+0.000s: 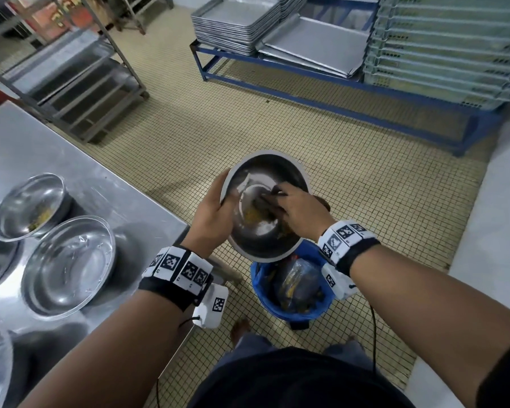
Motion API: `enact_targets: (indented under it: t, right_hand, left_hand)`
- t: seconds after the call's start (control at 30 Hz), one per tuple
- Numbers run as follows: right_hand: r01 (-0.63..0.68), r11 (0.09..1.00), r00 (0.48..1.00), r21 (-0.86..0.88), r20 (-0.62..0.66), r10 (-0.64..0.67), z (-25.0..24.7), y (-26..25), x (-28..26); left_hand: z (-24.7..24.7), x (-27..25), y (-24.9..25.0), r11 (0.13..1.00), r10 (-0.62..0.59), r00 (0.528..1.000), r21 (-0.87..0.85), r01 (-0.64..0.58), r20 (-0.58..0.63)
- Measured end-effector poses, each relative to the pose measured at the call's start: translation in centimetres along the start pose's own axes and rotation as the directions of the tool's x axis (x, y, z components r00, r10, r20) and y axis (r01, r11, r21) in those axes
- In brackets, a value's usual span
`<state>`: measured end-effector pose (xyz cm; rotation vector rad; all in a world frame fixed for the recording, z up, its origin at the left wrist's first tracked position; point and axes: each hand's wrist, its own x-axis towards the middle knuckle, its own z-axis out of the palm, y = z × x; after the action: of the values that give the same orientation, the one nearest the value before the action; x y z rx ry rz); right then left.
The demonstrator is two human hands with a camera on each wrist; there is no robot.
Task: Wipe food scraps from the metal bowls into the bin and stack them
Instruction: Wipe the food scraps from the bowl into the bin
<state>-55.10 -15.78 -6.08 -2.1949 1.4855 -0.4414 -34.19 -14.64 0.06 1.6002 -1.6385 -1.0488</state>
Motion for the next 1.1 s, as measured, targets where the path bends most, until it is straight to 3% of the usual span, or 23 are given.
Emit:
enact_targets:
  t: [0.1,0.2,0.37,0.43,0.57,0.63,0.77,0.87,1.03,1.1]
  right_hand:
    - [-0.057,0.993,0.983,0.100,-0.166,0.073,-0.9,-0.2,0.2]
    - [-0.025,0.990,0.957,0.141,-0.285,0.064,-1.3,-1.4,1.4]
    - [0.092,0.994,0.993,0.059,-0.081,-0.087,1.0,-1.7,0.5]
    - [0.066,0.994,0.997,0.089,-0.038,-0.063,1.2,-1.2,0.1]
    - [0.000,0.984,0.970,0.180,-0.238,0.044,-0.1,-1.2,1.5]
    - [0.013,0.987,0.972,0.158,-0.232,0.025,-0.4,-1.9,2.3]
    - [0.116,0.993,0.992,0.024,-0.061,-0.115,1.0,-2.4,1.0]
    - [0.110,0.994,0.991,0.016,0.069,-0.111,1.6,-1.6,-0.1]
    - [0.026,0.984,0.968,0.179,-0.251,0.020,-0.2,-1.1,1.9]
    - [0.027,0.994,0.977,0.106,-0.214,-0.004,-0.7,-1.6,2.4]
  left_hand:
    - [-0.2,0.0,-0.3,1.000,0.000,1.000,0.003,0.001,-0.004]
    - [0.1,-0.1,-0.2,1.000,0.013,1.000,-0.003,-0.013,0.009]
    - [0.1,0.3,0.0,0.999,0.031,1.000,-0.027,-0.031,-0.006]
    - [-0.2,0.4,-0.4,0.999,0.016,1.000,-0.035,-0.016,-0.013]
    - [-0.2,0.0,-0.5,0.999,0.025,1.000,-0.028,-0.026,-0.016]
    - [0.2,0.0,-0.3,0.999,0.024,0.999,-0.046,-0.025,-0.021]
    - [0.4,0.4,-0.2,0.995,0.010,0.999,-0.095,-0.013,-0.032]
    - [0.0,0.6,-0.5,0.998,-0.007,0.999,-0.068,0.004,-0.041]
    - [0.1,0.6,-0.9,0.997,0.008,1.000,-0.079,-0.009,-0.022]
    - [0.3,0.4,-0.6,0.995,0.023,1.000,-0.098,-0.024,-0.012]
